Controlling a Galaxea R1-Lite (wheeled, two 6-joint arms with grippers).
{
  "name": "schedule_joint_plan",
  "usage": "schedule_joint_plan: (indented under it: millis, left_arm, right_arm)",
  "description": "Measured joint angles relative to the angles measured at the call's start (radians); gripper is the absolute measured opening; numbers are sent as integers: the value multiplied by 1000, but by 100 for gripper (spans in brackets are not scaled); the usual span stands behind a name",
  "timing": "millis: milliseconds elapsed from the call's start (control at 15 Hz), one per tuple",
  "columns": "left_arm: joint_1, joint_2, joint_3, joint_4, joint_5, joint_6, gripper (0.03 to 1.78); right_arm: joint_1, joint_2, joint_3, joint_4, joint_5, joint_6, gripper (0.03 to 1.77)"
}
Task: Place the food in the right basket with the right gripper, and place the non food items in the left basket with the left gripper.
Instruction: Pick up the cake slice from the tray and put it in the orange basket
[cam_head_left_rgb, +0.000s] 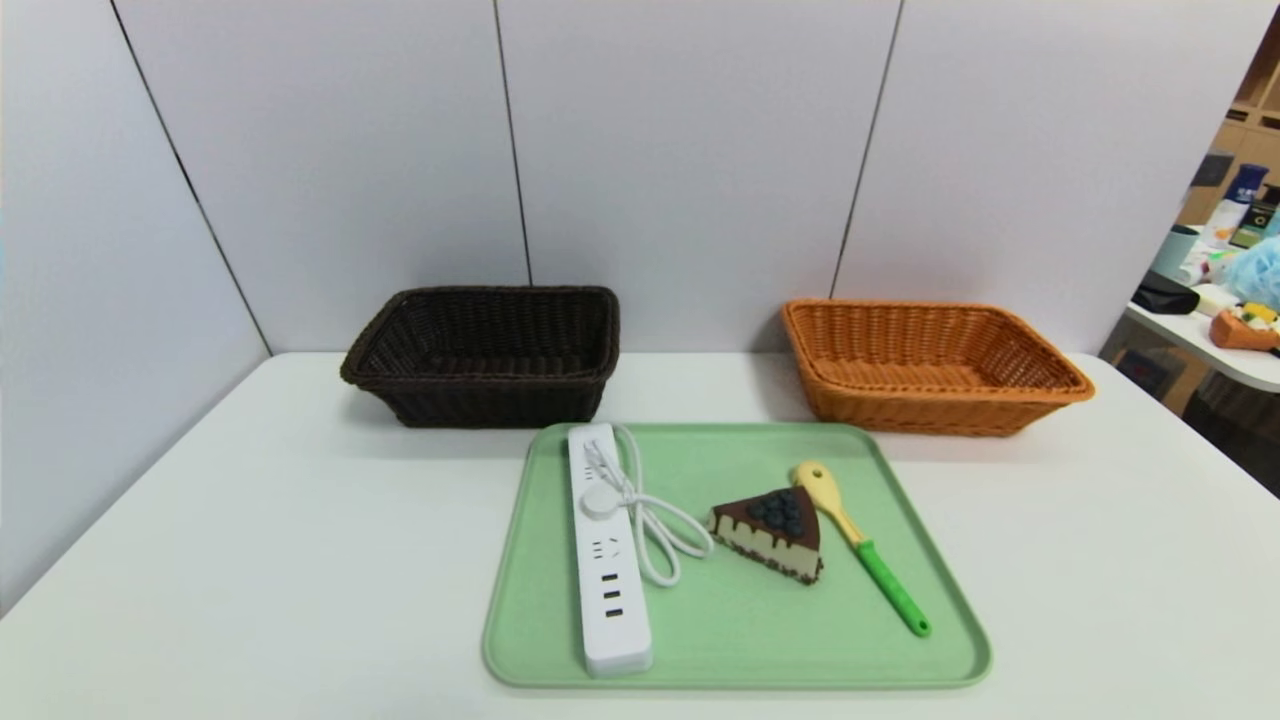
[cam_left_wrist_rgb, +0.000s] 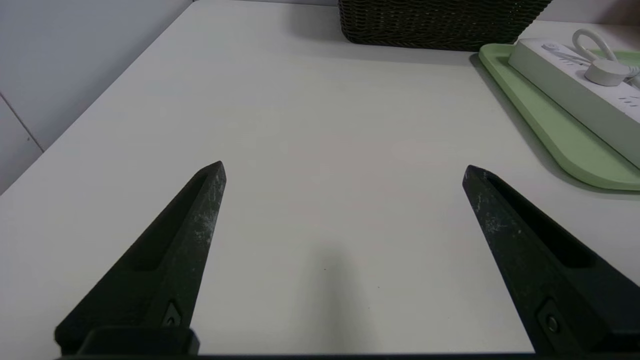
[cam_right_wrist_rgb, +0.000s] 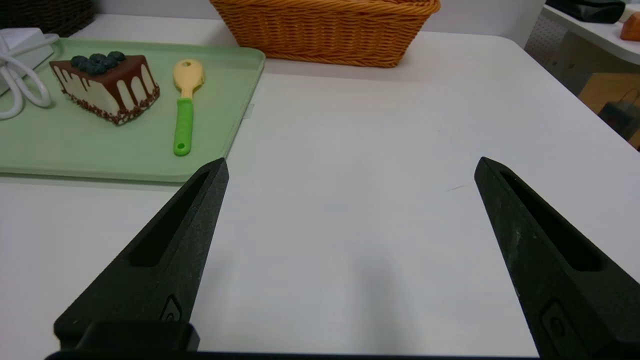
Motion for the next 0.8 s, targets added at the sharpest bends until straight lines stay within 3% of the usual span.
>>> schedule_joint_plan:
  millis: [333,800]
  left_arm:
    - [0,0,0,1,-6,14,169]
    - [0,0,0,-1,-1,-14,169]
  right_arm:
    - [0,0,0,-4,-3,56,170]
    - [0,0,0,-6,-1,62,170]
